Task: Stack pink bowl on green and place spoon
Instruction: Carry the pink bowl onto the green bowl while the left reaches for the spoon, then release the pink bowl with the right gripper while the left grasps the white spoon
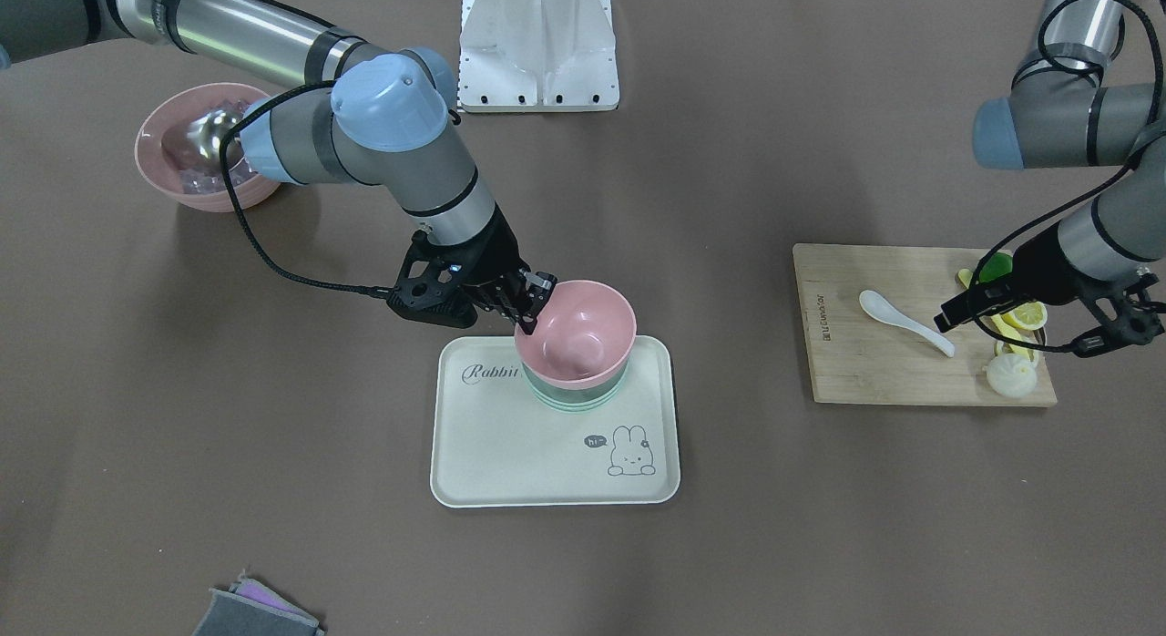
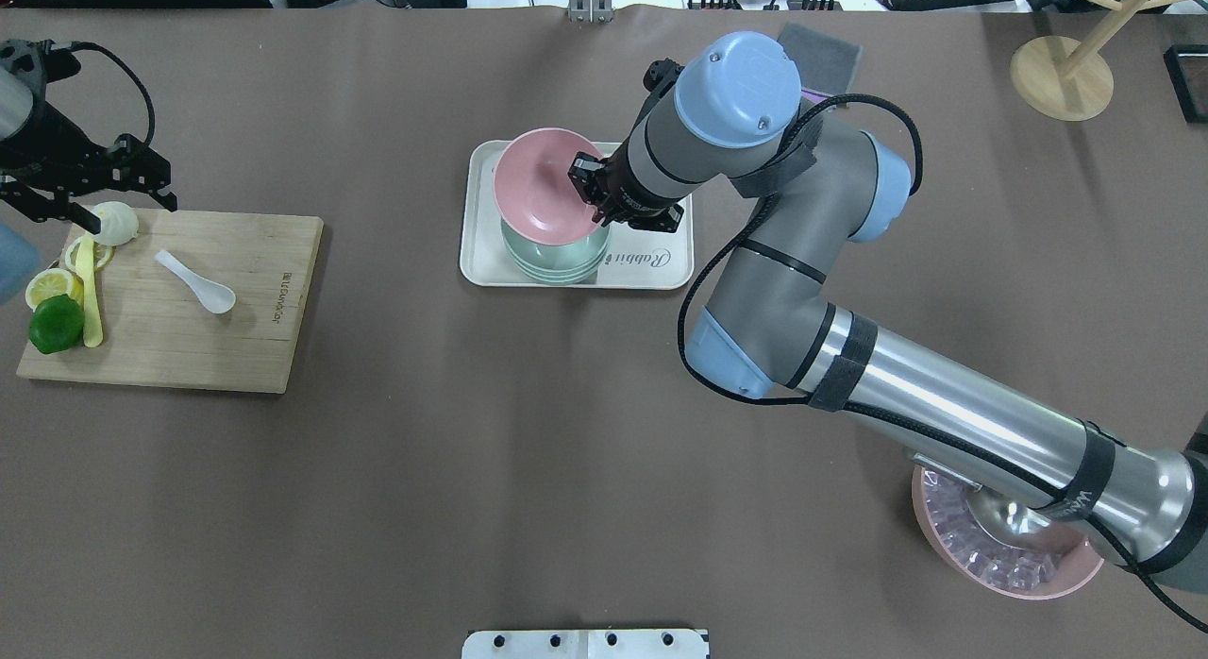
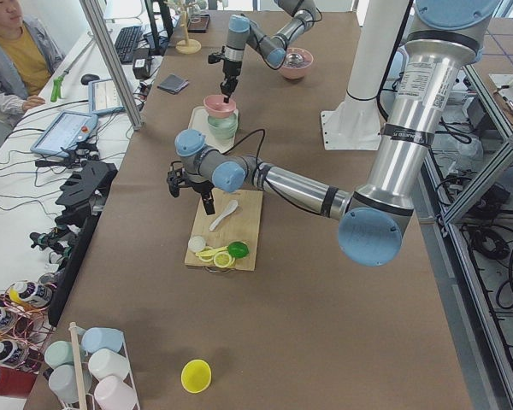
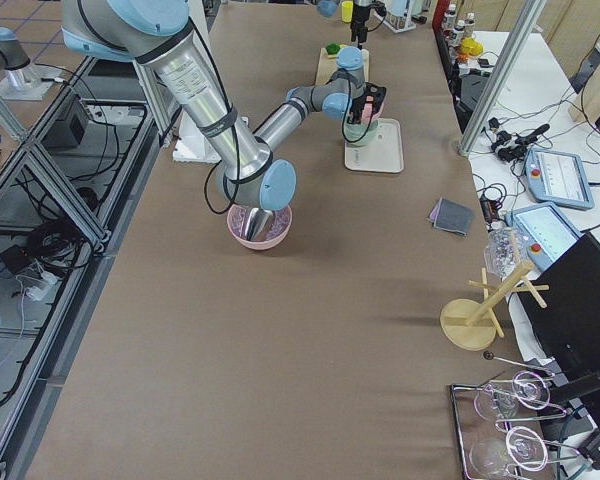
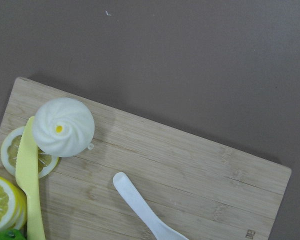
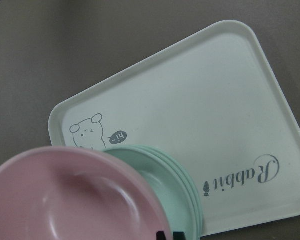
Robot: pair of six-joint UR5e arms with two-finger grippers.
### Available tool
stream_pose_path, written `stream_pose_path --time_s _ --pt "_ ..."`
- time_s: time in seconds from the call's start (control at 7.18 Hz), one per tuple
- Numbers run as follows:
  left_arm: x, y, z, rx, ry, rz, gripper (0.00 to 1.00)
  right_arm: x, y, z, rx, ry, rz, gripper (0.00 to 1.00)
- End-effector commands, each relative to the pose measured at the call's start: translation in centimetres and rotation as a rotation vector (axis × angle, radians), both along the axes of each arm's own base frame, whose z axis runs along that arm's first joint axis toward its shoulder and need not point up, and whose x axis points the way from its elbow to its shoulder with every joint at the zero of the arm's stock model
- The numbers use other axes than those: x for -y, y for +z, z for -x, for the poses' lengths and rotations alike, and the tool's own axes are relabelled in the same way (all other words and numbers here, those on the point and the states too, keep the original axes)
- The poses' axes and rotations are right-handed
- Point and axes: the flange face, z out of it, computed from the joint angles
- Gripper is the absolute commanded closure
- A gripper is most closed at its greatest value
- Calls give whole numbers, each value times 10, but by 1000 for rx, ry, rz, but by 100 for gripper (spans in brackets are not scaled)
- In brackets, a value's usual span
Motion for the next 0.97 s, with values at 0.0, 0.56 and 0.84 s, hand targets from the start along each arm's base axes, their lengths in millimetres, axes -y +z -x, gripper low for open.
stream_pose_path --time_s 0.0,0.56,0.84 --pt "0 4 -27 23 -4 40 3 3 -3 13 -8 -4 7 91" --pt "-6 48 -66 57 -53 85 27 0 -6 5 6 15 3 0" --pt "-8 59 -75 69 -41 96 35 -5 -3 -1 11 16 0 0"
